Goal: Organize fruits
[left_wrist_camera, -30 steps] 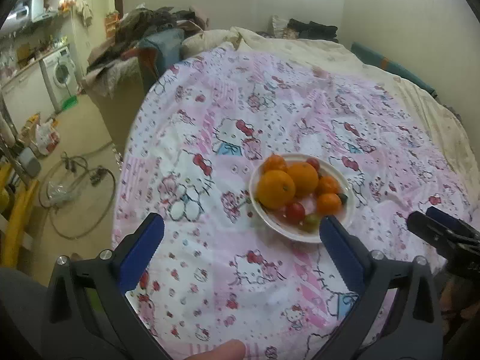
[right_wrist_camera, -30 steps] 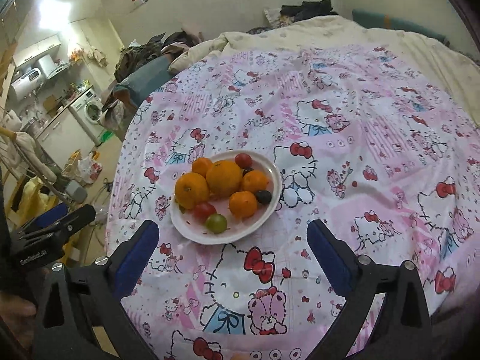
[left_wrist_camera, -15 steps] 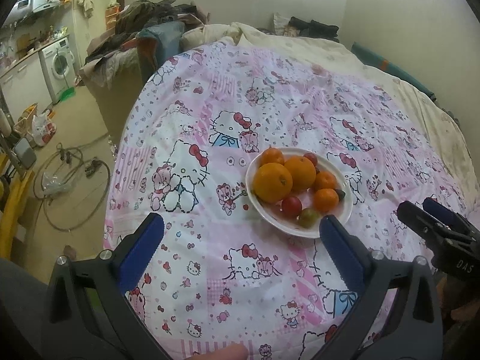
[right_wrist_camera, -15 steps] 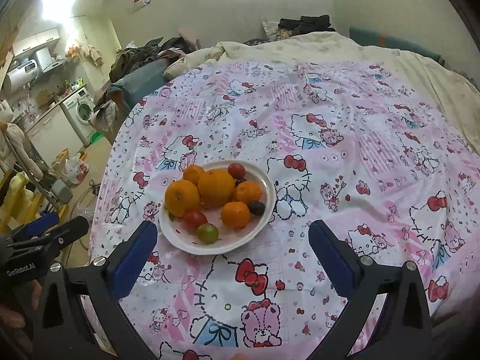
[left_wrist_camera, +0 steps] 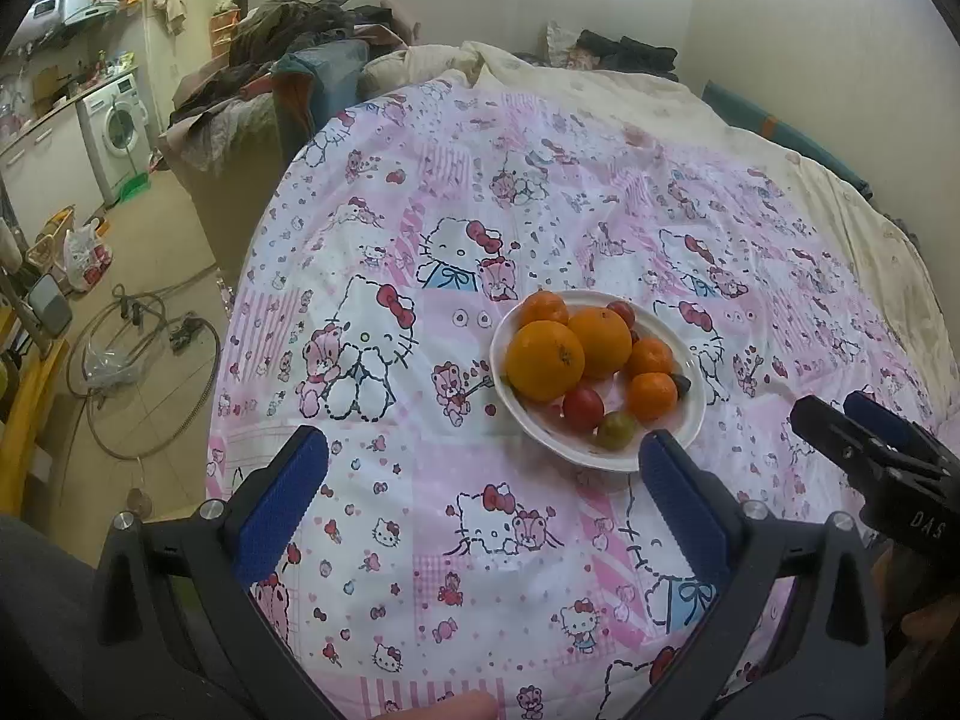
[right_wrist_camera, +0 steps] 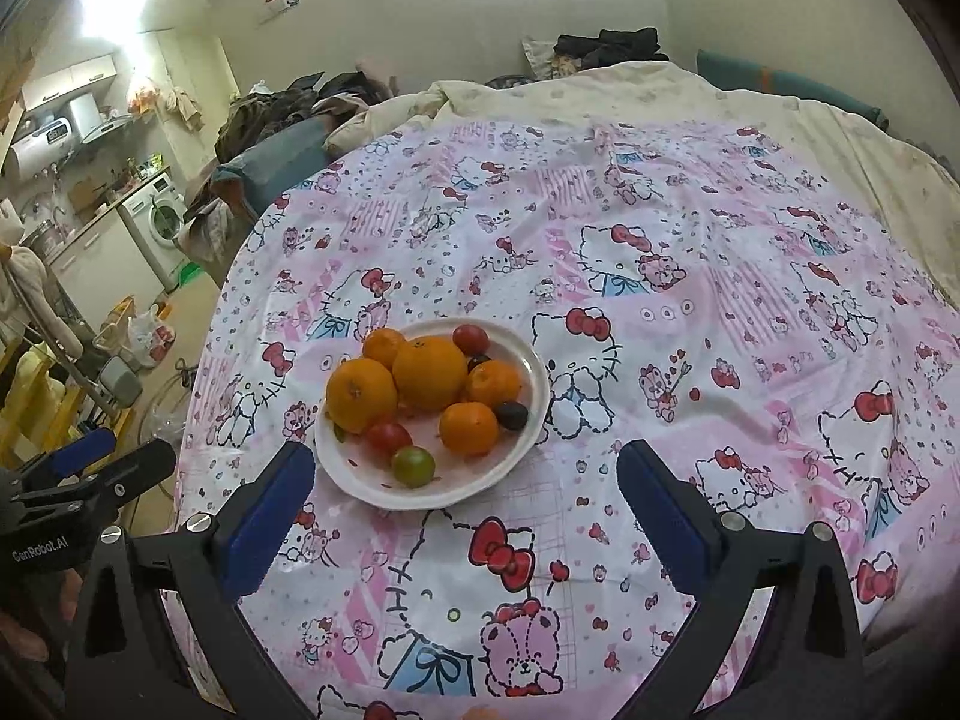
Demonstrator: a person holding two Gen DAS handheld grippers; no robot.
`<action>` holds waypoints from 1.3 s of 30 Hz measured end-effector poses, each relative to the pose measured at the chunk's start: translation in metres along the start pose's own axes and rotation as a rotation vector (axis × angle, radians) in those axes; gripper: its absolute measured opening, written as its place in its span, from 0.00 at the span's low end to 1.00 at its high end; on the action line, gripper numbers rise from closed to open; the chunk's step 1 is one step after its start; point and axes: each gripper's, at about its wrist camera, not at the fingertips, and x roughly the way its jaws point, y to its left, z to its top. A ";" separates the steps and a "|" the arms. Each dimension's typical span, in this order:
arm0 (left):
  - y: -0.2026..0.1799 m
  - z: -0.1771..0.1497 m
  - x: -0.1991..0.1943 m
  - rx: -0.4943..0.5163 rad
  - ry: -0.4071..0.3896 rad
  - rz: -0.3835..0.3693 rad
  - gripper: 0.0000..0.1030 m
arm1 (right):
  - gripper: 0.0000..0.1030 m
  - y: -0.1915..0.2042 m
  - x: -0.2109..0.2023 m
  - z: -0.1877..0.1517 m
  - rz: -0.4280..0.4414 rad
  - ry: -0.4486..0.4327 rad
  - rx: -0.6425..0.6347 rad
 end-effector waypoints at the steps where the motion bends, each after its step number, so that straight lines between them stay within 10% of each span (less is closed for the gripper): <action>1: 0.000 0.000 0.000 0.000 0.001 -0.001 0.99 | 1.00 0.000 0.000 0.000 -0.001 0.000 -0.001; 39: 0.004 -0.003 0.004 -0.014 0.018 0.004 0.99 | 1.00 0.000 0.001 0.001 -0.015 -0.003 -0.010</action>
